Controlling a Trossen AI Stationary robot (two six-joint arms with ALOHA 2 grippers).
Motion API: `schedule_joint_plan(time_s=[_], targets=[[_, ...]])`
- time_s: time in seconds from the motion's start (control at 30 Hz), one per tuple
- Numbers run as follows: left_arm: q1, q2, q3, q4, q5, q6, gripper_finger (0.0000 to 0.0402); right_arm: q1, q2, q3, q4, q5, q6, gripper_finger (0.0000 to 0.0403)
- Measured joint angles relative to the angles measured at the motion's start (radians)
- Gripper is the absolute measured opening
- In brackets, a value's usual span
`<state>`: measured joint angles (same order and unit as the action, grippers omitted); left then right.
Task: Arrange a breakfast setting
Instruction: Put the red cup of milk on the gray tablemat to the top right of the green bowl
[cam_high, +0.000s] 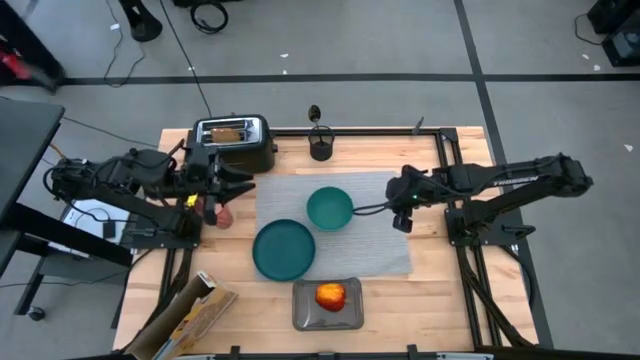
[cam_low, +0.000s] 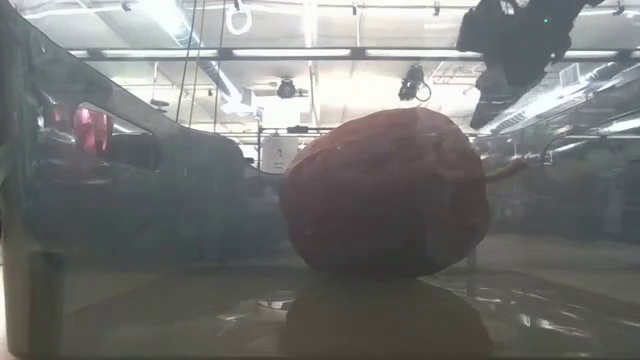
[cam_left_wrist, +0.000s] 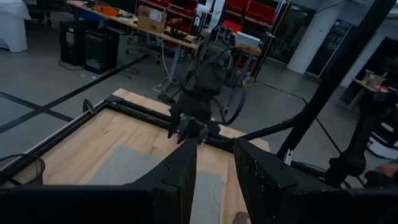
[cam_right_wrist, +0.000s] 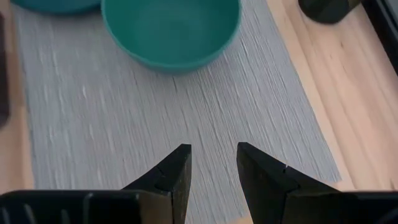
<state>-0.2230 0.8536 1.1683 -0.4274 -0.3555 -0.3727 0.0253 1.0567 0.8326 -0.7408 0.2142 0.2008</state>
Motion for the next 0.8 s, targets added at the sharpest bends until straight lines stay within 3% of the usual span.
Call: schedule_joint_plan(time_s=[0.27,0.47,0.63,0.8], targets=[[0.001,0.023,0.000,-0.054,-0.003,-0.014,0.0117,0.028,0.017,0.000,0.053,-0.001,-0.009,0.0136],[0.009,0.059,0.001,-0.119,-0.009,-0.123,0.0117,0.027,0.034,0.000,0.130,-0.032,-0.063,0.0136],[-0.004,0.069,0.087,-0.033,-0.013,-0.123,0.0117,0.026,0.036,0.000,0.169,-0.032,-0.094,0.0136],[-0.064,0.133,0.190,-0.083,-0.011,-0.133,0.0117,0.006,0.036,0.000,0.182,-0.032,-0.152,0.0136]])
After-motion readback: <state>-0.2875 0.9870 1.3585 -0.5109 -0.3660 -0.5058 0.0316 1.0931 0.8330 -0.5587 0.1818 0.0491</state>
